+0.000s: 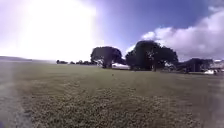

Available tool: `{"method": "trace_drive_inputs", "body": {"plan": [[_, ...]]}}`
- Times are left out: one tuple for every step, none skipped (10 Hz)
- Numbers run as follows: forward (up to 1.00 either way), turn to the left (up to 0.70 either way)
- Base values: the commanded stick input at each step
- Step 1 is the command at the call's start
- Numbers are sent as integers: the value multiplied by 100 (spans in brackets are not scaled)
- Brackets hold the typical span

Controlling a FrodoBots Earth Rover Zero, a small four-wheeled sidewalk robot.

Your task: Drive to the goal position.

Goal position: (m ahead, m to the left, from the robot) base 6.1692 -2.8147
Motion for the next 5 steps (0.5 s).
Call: {"method": "trace_drive_inputs", "body": {"plan": [[70,14],[70,14],[70,14],[70,14],[70,13]]}}
